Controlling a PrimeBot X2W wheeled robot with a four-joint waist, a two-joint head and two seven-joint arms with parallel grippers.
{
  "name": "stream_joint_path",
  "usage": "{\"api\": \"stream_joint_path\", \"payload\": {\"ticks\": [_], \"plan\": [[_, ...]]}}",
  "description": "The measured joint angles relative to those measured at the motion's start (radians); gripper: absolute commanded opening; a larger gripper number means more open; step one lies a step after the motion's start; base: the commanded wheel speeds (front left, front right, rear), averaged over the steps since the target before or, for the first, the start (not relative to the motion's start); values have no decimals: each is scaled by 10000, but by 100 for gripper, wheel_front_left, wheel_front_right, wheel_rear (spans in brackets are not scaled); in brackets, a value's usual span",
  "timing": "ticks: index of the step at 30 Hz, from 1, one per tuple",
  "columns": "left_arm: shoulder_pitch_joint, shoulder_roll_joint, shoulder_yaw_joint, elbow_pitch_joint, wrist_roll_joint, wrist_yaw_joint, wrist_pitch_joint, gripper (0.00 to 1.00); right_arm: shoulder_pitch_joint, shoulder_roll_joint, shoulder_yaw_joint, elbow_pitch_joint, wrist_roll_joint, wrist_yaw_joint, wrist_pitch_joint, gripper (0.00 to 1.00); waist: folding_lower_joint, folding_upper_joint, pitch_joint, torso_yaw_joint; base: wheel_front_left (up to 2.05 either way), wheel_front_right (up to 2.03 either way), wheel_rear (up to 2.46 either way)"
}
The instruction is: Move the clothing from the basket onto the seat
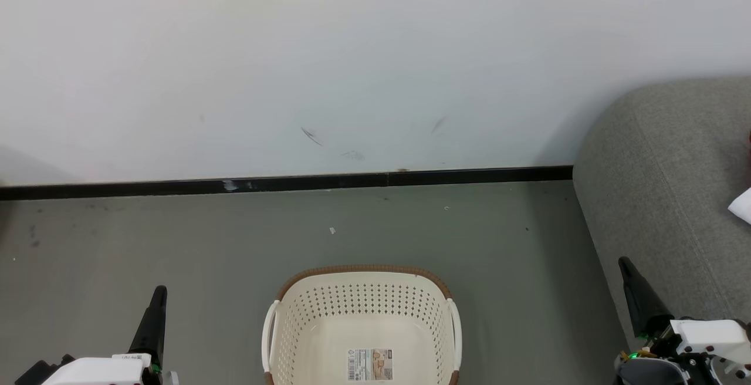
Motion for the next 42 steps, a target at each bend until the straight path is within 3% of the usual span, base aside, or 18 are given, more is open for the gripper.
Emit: {"api": "stream_joint_path", "payload": {"ticks": [42], "plan": [[-5, -6, 19, 6, 2, -15, 2, 0, -6, 6, -61, 2, -17, 0, 4, 0, -2, 0, 1, 1, 0, 0, 0]]}}
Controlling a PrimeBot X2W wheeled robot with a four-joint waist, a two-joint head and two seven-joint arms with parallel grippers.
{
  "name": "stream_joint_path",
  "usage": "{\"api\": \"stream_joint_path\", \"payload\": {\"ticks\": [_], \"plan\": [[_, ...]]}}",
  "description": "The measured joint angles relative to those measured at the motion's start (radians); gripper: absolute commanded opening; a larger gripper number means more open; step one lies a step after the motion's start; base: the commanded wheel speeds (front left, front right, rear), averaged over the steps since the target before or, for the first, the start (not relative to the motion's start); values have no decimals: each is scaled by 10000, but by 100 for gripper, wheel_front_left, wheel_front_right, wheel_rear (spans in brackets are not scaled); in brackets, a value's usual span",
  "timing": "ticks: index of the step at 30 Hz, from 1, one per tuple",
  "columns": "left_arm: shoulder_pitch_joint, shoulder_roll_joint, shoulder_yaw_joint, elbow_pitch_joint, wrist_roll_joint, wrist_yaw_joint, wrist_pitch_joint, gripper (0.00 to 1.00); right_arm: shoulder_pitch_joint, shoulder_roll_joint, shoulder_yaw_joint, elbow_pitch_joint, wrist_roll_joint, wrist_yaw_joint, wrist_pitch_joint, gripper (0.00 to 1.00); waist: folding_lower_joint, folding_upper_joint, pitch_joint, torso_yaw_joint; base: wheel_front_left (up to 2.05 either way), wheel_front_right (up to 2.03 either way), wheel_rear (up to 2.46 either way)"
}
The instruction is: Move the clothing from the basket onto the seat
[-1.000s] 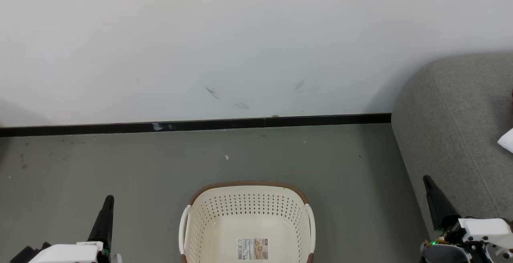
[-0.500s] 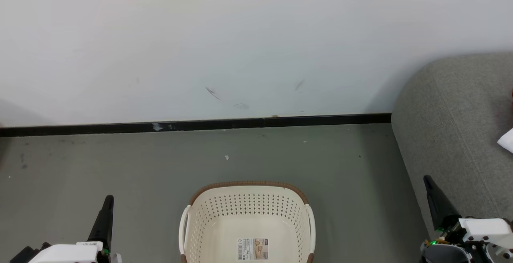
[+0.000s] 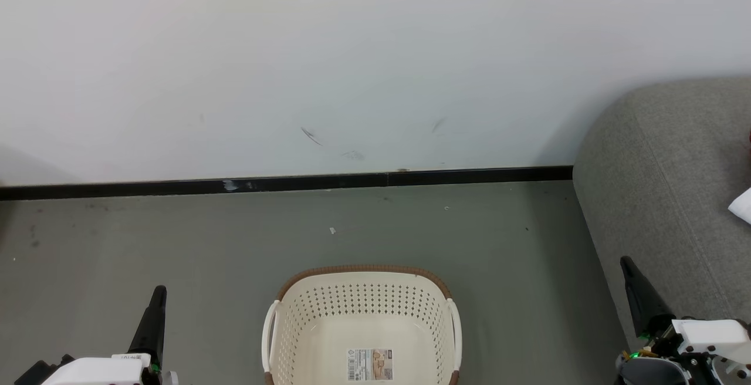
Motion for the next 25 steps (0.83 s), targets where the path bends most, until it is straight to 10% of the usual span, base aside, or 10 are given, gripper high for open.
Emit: {"api": "stream_joint_path", "payload": {"ticks": [25], "plan": [[0, -6, 10, -4, 0, -2, 0, 0, -3, 6, -23, 0, 0, -2, 12, 0, 0, 0, 1, 0, 0, 0, 0]]}}
